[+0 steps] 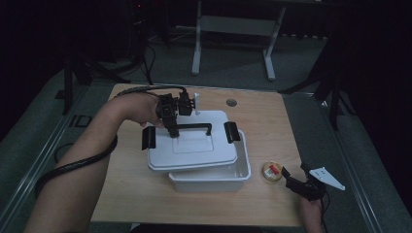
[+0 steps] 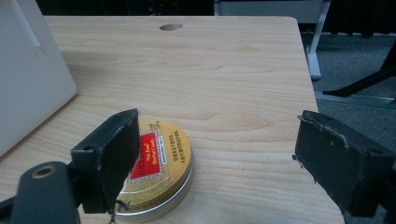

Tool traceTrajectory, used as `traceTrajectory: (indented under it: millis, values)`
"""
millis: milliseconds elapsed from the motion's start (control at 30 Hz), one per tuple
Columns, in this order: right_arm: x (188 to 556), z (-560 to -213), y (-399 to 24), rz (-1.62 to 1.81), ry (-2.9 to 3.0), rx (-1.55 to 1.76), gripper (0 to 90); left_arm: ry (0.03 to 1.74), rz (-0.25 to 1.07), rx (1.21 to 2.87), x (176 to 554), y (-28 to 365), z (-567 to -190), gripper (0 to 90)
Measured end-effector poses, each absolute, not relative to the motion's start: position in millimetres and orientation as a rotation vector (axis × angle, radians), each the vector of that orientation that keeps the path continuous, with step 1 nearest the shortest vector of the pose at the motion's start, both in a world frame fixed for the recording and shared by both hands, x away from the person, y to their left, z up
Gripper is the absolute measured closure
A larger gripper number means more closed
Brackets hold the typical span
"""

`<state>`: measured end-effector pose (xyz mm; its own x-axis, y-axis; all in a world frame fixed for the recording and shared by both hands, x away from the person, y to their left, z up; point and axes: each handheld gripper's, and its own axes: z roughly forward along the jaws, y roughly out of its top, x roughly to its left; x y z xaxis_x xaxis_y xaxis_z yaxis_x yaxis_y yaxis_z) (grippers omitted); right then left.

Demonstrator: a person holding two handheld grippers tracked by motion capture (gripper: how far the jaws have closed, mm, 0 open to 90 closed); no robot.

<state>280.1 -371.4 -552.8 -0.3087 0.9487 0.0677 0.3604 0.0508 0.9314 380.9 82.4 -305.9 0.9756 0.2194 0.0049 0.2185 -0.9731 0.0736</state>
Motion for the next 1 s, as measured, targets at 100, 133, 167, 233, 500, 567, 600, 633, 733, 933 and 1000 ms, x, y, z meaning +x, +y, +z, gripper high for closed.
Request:
traceTrajectory:
  millis: [100, 133, 167, 233, 500, 567, 600, 633, 733, 933, 1000]
  values:
    - [280.0, -552.7, -371.4, 1.252, 1.731, 1.318, 13.9, 0.386, 0.022, 3.044, 377.6, 97.4, -304.5, 83.3]
    - [280.1, -552.8, -371.4, 1.251, 1.731, 1.318, 13.8, 0.395, 0.016, 3.042, 376.8, 103.1, -303.8, 83.2]
    - [280.2, -552.8, -371.2, 1.250, 1.731, 1.318, 13.8, 0.406, 0.024, 3.034, 375.6, 108.7, -303.6, 83.3]
    - [280.3, -552.8, -371.2, 1.247, 1.733, 1.317, 13.8, 0.435, 0.024, 3.027, 372.4, 119.1, -303.9, 83.3]
    - [280.5, -552.7, -370.5, 1.238, 1.732, 1.320, 13.9, 0.578, 0.038, 2.981, 363.0, 171.0, -304.8, 83.3]
    - [280.6, -552.7, -370.2, 1.235, 1.733, 1.320, 13.9, 0.622, 0.038, 2.965, 359.9, 186.2, -305.7, 83.3]
    - [280.6, -552.7, -370.0, 1.234, 1.733, 1.321, 13.9, 0.648, 0.039, 2.957, 358.0, 193.9, -306.1, 83.3]
    - [280.6, -552.7, -369.8, 1.232, 1.733, 1.321, 13.9, 0.668, 0.036, 2.950, 356.1, 201.8, -306.2, 83.3]
    - [280.8, -552.7, -369.3, 1.227, 1.735, 1.323, 13.9, 0.728, 0.037, 2.930, 349.2, 224.6, -306.2, 83.3]
    - [281.3, -552.7, -368.6, 1.214, 1.740, 1.323, 13.9, 0.856, 0.053, 2.894, 333.9, 267.3, -308.7, 83.3]
    - [281.5, -552.7, -368.3, 1.210, 1.743, 1.323, 14.0, 0.894, 0.033, 2.881, 330.7, 278.7, -312.3, 83.3]
